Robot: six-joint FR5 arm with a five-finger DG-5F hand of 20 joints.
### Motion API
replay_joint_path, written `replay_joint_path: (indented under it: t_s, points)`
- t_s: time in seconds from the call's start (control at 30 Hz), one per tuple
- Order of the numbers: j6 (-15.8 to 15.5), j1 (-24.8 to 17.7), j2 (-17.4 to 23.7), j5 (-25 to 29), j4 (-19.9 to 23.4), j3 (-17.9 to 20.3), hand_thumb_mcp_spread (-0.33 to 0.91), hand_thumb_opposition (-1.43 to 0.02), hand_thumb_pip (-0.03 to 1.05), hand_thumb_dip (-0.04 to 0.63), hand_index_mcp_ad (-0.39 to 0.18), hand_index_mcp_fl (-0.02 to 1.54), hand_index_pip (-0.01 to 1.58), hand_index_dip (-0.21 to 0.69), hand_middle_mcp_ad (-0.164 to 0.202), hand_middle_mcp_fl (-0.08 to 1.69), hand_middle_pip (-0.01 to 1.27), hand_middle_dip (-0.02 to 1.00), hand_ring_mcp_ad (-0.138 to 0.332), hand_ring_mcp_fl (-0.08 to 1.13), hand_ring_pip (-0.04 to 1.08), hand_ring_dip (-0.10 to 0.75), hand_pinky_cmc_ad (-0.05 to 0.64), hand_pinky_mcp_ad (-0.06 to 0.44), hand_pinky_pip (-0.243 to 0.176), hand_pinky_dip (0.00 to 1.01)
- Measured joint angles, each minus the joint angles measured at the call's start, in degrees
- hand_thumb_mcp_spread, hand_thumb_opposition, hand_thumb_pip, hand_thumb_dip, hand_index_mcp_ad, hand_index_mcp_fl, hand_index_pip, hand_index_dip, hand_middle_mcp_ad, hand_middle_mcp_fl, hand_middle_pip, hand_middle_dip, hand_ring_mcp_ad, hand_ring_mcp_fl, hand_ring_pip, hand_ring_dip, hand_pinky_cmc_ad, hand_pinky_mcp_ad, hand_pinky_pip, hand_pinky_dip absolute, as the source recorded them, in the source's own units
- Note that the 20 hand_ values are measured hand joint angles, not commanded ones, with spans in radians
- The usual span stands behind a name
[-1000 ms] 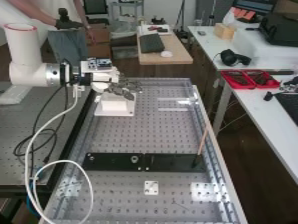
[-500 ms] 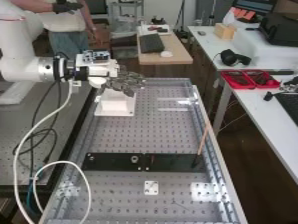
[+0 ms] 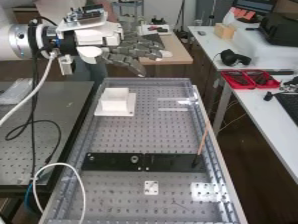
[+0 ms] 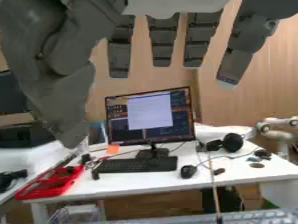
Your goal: Grab the larger nut and place it in the white container
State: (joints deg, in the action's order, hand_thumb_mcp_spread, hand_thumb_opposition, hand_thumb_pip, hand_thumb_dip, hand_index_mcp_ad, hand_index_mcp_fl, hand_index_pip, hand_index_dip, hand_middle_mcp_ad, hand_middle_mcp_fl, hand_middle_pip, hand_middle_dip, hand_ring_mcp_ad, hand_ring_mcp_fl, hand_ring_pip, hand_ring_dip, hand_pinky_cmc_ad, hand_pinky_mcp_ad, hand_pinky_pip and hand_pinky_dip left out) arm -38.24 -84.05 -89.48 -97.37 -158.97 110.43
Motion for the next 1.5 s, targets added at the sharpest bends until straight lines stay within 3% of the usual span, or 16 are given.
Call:
replay_joint_path:
  t_s: [0.1, 0.23, 0.6, 1.0, 1.5]
  points:
    - [-0.9, 2.4, 0.0, 0.0, -2.5, -3.4, 0.21, -0.84, 0.68, 0.208, -0.14, 0.02, 0.44, -0.182, 0.073, 0.01, 0.14, 0.22, 0.154, 0.0, 0.14, 0.117, 0.328, 0.291, -0.105, 0.75]
    - [-2.6, 3.1, 0.0, 2.7, -5.0, -6.0, 0.19, -0.83, 0.68, 0.204, -0.143, 0.02, 0.37, -0.168, 0.075, 0.01, 0.14, 0.24, 0.164, 0.0, 0.13, 0.131, 0.353, 0.314, -0.105, 0.75]
    - [-3.6, 2.7, -2.2, 9.7, -7.7, -10.5, 0.19, -0.82, 0.68, 0.204, -0.136, 0.04, 0.34, -0.148, 0.075, 0.01, 0.14, 0.25, 0.162, 0.0, 0.12, 0.134, 0.365, 0.314, -0.108, 0.72]
    - [-2.4, 3.7, -4.9, 7.7, -11.1, -14.2, 0.19, -0.82, 0.68, 0.204, -0.138, 0.05, 0.34, -0.148, 0.075, 0.01, 0.14, 0.25, 0.164, 0.0, 0.1, 0.141, 0.363, 0.314, -0.105, 0.72]
    - [-4.2, 3.9, -5.8, 6.0, -13.3, -15.6, 0.19, -0.82, 0.68, 0.204, -0.138, 0.05, 0.35, -0.148, 0.075, 0.01, 0.14, 0.25, 0.162, 0.0, 0.09, 0.15, 0.379, 0.314, -0.105, 0.7]
